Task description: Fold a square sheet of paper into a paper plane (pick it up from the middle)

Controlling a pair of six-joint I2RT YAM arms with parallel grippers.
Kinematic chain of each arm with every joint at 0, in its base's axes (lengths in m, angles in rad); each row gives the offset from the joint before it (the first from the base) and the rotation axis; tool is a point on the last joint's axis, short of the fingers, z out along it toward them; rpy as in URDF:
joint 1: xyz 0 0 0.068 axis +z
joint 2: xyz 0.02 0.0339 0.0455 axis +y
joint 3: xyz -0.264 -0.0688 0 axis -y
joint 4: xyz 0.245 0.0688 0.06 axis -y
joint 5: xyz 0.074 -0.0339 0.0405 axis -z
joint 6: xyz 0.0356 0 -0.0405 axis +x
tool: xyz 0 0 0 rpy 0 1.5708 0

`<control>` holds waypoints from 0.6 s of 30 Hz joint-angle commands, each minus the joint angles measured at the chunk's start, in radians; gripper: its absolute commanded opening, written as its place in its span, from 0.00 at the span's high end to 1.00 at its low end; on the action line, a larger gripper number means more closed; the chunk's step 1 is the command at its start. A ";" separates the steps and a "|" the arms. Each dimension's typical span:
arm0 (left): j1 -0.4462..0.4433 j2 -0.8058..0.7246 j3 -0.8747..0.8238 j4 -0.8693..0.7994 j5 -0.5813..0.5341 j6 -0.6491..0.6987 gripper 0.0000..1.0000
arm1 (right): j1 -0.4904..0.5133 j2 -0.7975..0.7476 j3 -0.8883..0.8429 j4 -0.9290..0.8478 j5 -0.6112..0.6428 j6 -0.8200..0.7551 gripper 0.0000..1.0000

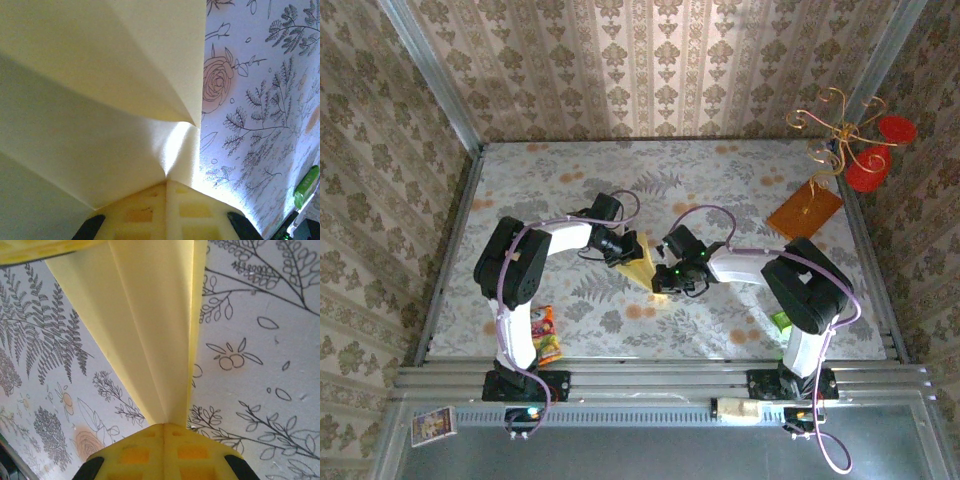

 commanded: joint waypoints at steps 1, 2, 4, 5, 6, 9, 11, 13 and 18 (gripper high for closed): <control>0.001 0.093 -0.043 -0.142 -0.181 0.027 0.94 | 0.006 -0.017 -0.047 -0.158 -0.038 0.009 0.99; 0.001 0.093 -0.044 -0.144 -0.181 0.028 0.94 | 0.007 -0.022 -0.050 -0.166 -0.036 0.004 0.99; 0.001 0.092 -0.044 -0.144 -0.180 0.029 0.94 | 0.007 -0.041 -0.060 -0.180 -0.025 -0.008 0.98; 0.001 0.090 -0.044 -0.142 -0.177 0.029 0.94 | 0.006 -0.052 -0.065 -0.182 -0.023 -0.012 0.98; -0.001 0.088 -0.044 -0.140 -0.175 0.029 0.94 | 0.006 -0.066 -0.067 -0.182 -0.022 -0.016 0.97; -0.002 0.084 -0.038 -0.133 -0.162 0.031 0.94 | 0.006 -0.114 -0.066 -0.163 -0.023 -0.028 0.96; -0.007 0.082 -0.034 -0.133 -0.155 0.031 0.94 | 0.006 -0.144 -0.061 -0.137 -0.019 -0.032 0.96; -0.010 0.081 -0.028 -0.131 -0.151 0.031 0.94 | 0.006 -0.158 -0.049 -0.110 -0.012 -0.032 0.95; -0.016 0.079 -0.027 -0.124 -0.146 0.028 0.94 | 0.006 -0.080 0.032 -0.090 0.016 -0.014 0.93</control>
